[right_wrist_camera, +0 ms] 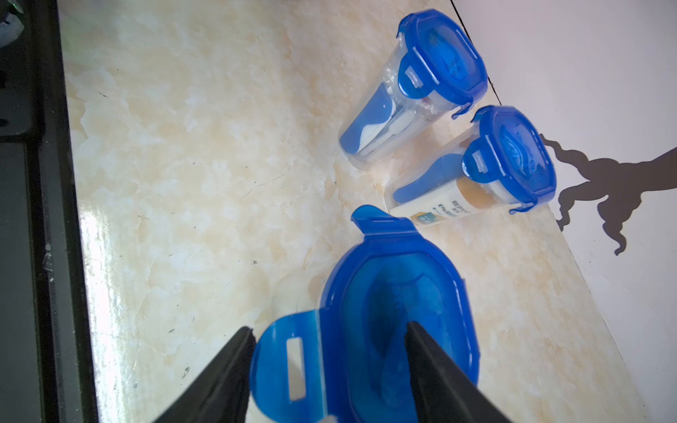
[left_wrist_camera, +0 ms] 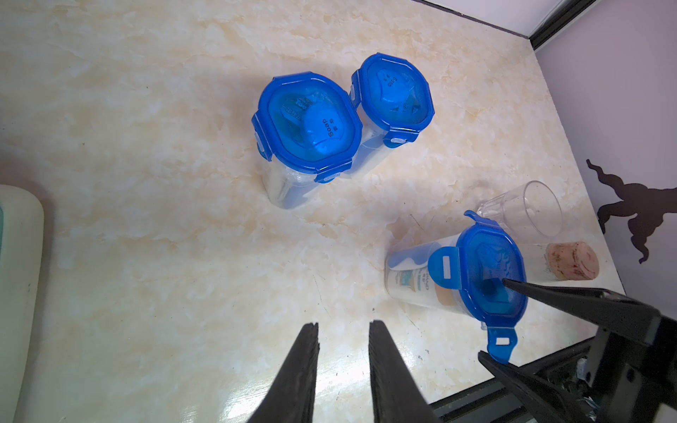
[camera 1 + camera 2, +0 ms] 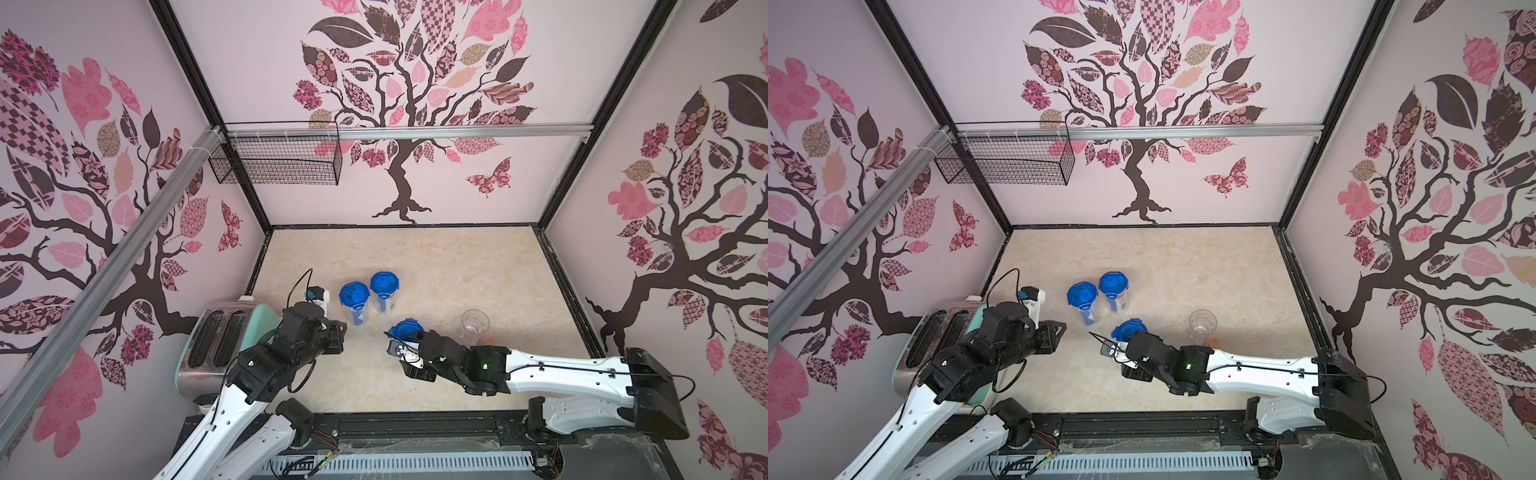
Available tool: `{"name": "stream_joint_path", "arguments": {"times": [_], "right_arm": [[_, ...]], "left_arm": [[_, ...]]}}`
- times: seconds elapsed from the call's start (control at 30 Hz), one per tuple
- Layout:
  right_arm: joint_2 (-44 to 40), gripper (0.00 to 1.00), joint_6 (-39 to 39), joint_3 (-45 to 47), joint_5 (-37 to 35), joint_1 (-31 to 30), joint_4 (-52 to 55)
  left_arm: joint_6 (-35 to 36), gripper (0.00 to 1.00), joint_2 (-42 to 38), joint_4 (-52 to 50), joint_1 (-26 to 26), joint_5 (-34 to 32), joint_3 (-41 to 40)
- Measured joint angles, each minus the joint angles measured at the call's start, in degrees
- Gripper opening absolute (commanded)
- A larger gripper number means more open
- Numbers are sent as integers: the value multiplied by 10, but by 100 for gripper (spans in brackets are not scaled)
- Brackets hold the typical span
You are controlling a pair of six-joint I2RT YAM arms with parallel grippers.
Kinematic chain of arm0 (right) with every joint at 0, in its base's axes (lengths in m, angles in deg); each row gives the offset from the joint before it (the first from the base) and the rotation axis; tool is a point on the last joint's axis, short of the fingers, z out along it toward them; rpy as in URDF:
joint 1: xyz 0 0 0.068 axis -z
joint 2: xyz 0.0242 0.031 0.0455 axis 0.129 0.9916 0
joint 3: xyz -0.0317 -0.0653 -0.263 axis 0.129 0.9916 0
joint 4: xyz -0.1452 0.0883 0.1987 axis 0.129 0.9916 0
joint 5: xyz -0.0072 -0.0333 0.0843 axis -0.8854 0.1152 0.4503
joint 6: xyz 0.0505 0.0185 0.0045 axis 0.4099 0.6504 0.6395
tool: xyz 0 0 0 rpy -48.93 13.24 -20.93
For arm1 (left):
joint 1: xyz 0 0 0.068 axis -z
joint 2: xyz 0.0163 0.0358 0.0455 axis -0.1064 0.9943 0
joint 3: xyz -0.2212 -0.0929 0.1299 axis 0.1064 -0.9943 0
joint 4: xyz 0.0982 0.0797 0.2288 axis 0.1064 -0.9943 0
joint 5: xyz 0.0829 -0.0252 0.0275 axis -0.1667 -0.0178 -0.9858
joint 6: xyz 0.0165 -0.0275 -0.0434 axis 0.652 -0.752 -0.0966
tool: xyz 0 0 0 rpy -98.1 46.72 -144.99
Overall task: Take out toiletry kits
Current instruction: Open the lid of the container.
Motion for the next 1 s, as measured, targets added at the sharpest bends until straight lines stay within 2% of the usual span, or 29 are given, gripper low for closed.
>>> {"name": "stream_joint_path", "arguments": {"times": [0.5, 1.0], "right_arm": [[-4, 47, -7, 10, 14, -3, -20], [-22, 34, -8, 10, 30, -3, -24]], "left_arm": [[0, 28, 4, 0, 0, 0, 0], [0, 28, 13, 0, 0, 3, 0]]}}
